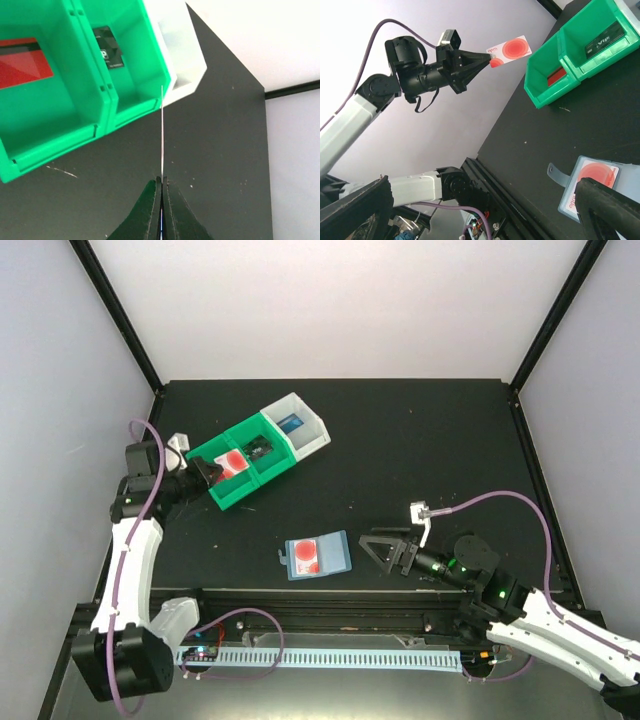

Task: Take the credit cards out of the card holder

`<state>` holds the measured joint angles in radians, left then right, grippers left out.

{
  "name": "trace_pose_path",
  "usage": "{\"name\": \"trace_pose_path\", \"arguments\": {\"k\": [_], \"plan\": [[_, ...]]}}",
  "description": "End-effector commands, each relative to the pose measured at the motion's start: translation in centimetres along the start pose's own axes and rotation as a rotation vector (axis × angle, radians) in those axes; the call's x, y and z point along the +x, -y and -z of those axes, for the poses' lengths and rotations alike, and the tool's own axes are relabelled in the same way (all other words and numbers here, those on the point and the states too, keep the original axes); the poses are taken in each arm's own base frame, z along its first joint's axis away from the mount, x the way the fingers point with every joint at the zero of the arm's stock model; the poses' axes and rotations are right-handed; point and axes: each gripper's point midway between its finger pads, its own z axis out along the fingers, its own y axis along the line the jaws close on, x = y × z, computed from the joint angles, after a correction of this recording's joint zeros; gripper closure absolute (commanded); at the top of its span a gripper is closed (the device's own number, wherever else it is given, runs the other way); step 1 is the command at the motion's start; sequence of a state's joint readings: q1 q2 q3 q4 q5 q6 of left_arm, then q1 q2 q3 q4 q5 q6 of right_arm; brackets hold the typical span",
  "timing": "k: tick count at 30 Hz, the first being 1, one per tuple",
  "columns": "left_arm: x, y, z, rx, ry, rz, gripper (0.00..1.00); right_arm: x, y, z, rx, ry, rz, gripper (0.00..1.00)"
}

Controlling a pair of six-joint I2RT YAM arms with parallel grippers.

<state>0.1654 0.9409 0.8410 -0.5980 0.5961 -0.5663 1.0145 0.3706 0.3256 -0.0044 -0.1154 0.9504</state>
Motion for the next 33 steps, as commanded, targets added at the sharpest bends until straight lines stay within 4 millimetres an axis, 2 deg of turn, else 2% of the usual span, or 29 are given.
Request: {"name": "trace_pose_path", "arguments": {"k": [1,15,23,29,33], "plan": [[-1.9,-0.5,-0.1,-0.030,-0.012,-0.035,0.98,-0.4,0.3,0.2,0.018,0.023,0.030,0.00],[-5.4,-6.9,-3.8,-0.208,-0.064,0.069,0.98,-1.5,-1.0,-0.6,0.023,0.019,0.086,0.00],[-6.7,-8.5,-5.8,-0.243,-0.104,0.097,0.98,-2.0,-1.7,-1.3,0.026,0.008,0.111,0.00],[-8.0,-9.0,-7.1,-0.254,-0.128,0.115,0.98,-2.7,-2.3,-1.8,0.051,0.001,0.151,0.00],[-8.1,-9.8,-7.9,-0.269,-0.152,0.122,0.98,-2.8,-2.0,-2.2,0.057,0.007,0.148,0.00]]}}
